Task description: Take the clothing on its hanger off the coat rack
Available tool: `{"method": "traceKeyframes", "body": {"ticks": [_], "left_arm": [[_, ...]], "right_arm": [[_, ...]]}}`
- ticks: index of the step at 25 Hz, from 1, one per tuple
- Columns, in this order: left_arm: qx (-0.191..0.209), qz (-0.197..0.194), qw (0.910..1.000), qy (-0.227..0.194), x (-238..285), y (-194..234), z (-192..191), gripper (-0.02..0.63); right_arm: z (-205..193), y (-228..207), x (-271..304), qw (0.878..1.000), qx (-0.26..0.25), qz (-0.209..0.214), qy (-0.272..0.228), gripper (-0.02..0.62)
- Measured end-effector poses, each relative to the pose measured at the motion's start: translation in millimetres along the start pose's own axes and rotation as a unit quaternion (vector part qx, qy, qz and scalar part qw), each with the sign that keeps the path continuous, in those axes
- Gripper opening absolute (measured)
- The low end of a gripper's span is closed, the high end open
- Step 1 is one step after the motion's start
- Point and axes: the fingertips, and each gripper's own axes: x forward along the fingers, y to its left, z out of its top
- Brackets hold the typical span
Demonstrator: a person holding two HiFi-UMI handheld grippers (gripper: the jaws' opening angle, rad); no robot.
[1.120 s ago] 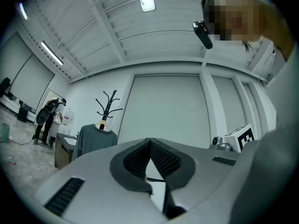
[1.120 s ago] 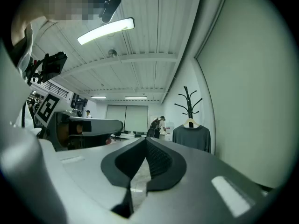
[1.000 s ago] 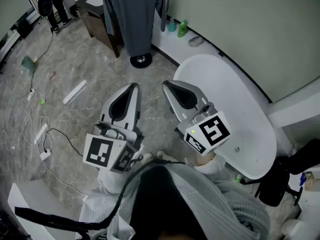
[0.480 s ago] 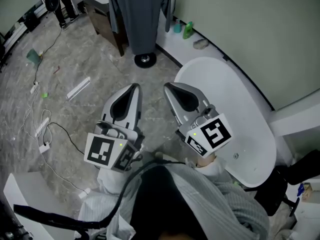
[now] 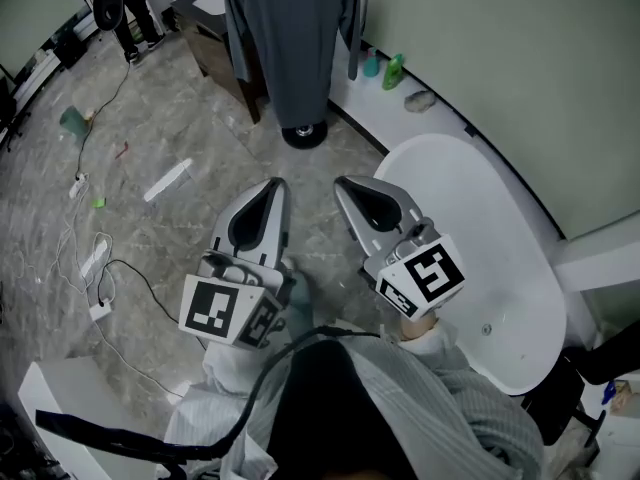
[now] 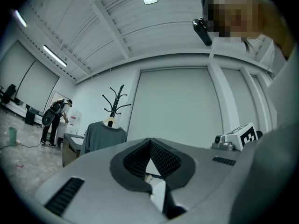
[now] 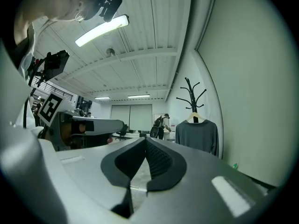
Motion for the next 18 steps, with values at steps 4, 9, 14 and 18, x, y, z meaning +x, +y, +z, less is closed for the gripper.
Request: {"method": "traceKeyframes", "body": {"ticks": [4, 9, 14, 18], "left_arm": [[0.006, -0.008, 0.9999, -0.002, 46.0, 60.9, 6.7, 0.005], [0.017, -0.024, 0.9996, 0.003, 104.9, 150.3, 27.1, 0.005], [0.000, -0.046, 0.9989, -0.014, 150.1, 219.1, 43.1, 0.005], [-0.011, -0.060, 0.9981, 0.004, 206.6, 253.7, 30.8, 0.004]], "right_arm": [[3.7, -35.3, 68.8, 1.000, -0.011, -0.014, -0.004, 0.002], [12.7, -78.2, 165.7, 0.999, -0.012, -0.045, -0.015, 0.002], [13.0, -115.7, 233.0, 0.996, -0.014, -0.084, -0.011, 0.003], [-1.2, -168.8, 272.7, 0.994, -0.002, -0.105, 0.008, 0.003]]}}
